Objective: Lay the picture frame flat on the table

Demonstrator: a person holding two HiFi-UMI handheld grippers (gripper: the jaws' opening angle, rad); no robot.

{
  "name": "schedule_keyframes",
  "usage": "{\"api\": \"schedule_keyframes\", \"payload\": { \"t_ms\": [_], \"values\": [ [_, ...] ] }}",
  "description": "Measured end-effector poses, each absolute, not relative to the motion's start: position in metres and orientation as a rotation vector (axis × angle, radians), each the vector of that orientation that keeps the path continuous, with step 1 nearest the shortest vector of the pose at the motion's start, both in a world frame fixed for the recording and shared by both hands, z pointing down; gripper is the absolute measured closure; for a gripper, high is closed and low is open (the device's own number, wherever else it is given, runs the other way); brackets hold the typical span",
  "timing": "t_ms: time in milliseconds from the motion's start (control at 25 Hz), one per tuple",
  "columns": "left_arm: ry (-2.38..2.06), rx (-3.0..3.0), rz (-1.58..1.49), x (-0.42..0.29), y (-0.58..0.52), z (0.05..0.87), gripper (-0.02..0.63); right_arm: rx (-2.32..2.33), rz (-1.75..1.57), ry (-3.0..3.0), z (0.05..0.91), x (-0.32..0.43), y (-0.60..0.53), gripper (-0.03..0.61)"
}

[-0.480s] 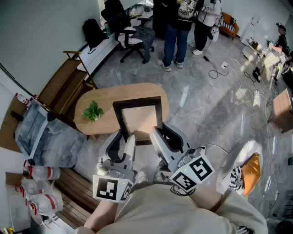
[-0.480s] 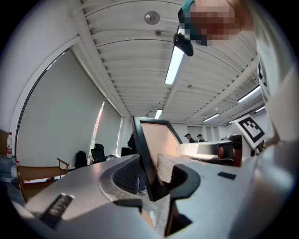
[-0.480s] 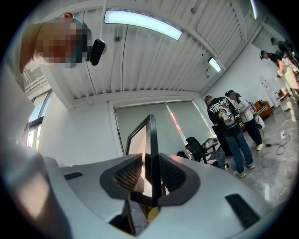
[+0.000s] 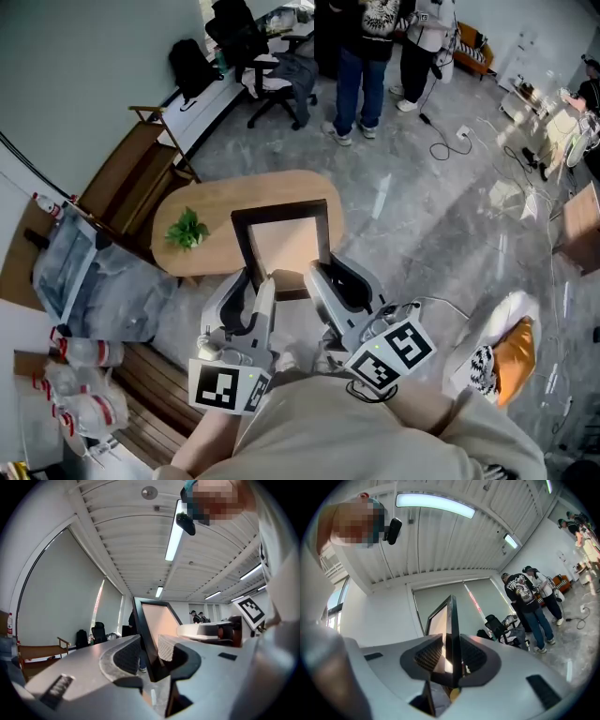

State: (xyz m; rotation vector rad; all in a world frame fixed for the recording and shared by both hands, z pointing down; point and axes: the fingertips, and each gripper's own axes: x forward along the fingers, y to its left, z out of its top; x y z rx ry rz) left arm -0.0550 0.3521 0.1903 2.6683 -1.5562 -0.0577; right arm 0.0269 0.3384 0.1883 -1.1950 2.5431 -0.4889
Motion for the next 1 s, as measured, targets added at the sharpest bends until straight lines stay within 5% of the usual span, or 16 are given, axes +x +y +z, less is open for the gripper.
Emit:
{"api": "schedule_keyframes", "payload": {
  "t_ms": [400,1000],
  "values": [
    [-1.614,2.63,-0.026,0.012,0.356,0.191,0.505,-1.129,-0.517,2.552,0.191,0.094,0.337,0.48],
    [-1.641,2.586,-0.046,0.001,0.327,0.208,0.505,-1.11,-0.521,2.598,0.206,0.082,0.305,0.479]
  ]
}}
